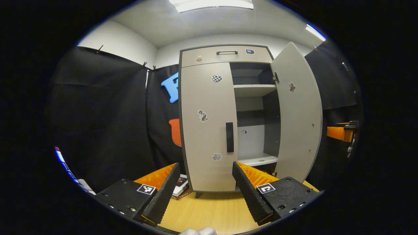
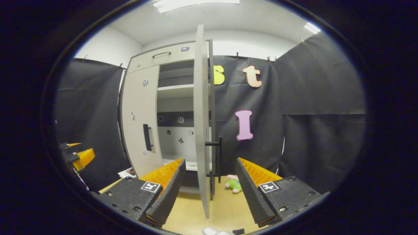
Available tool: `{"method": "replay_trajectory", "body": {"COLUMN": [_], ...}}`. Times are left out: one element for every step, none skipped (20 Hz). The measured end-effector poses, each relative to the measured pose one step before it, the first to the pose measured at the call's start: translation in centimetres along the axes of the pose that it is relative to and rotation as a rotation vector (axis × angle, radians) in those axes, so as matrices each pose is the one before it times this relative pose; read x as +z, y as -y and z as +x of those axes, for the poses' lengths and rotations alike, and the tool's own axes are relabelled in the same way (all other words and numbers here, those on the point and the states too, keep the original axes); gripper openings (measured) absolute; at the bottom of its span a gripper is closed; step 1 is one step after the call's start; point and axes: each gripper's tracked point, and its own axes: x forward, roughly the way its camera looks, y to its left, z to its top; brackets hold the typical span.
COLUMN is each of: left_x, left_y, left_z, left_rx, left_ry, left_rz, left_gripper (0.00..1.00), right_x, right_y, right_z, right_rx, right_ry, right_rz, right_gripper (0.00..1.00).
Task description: Open the right door of the double-door shoe cabinet with the right hand, and open the left door with the left hand.
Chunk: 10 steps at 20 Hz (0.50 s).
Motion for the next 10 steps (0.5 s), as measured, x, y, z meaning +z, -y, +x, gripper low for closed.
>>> {"method": "replay_trajectory", "body": {"left_x": [-0.078, -0.118, -0.238, -0.177, -0.054, 0.048, 0.175, -0.024, 0.132, 0.141], "left_y": [-0.085, -0.105, 0.027, 0.062, 0.172, 0.179, 0.248, 0.183, 0.321, 0.345], "left_z": [0.931, 0.95, 1.05, 0.953, 0.896, 0.881, 0.966, 0.941, 1.158, 1.23], "left_rx": [-0.01992, -0.01987, -0.01607, -0.01556, -0.01665, -0.018, -0.01434, -0.00997, -0.01257, -0.01215], "left_ry": [0.00169, 0.00348, 0.00293, 0.00188, 0.00505, 0.00157, 0.01163, 0.0016, 0.0063, 0.00981], "left_rz": [-0.00186, -0.00215, -0.00135, -0.00129, -0.00243, -0.00196, 0.00065, 0.00074, -0.00092, -0.00173], "left_gripper": [0.96, 0.96, 0.96, 0.96, 0.96, 0.96, 0.96, 0.96, 0.96, 0.96], "right_x": [-0.433, -0.058, -0.256, -0.285, -0.192, -0.122, -0.15, -0.007, 0.017, 0.042], "right_y": [-0.894, -0.842, -0.802, -0.869, -0.725, -0.665, -0.642, -0.396, -0.375, -0.25], "right_z": [-0.568, -0.563, -0.448, -0.448, -0.419, -0.237, -0.312, -0.247, -0.121, -0.273], "right_rx": [-0.00429, -0.00916, -0.00684, -0.00597, -0.00539, -0.00772, -0.01088, -0.0096, -0.01074, -0.00872], "right_ry": [-0.00381, 0.00163, -0.00125, -0.00466, -0.00119, -0.00587, -0.00221, -0.00067, -0.00133, -0.00001], "right_rz": [-0.00089, 0.00385, 0.00559, 0.00231, 0.0022, -0.00102, -0.00236, 0.001, -0.00063, 0.00105], "right_gripper": [0.96, 1.0, 1.0, 0.99, 0.99, 0.99, 0.99, 0.99, 0.99, 0.99]}}
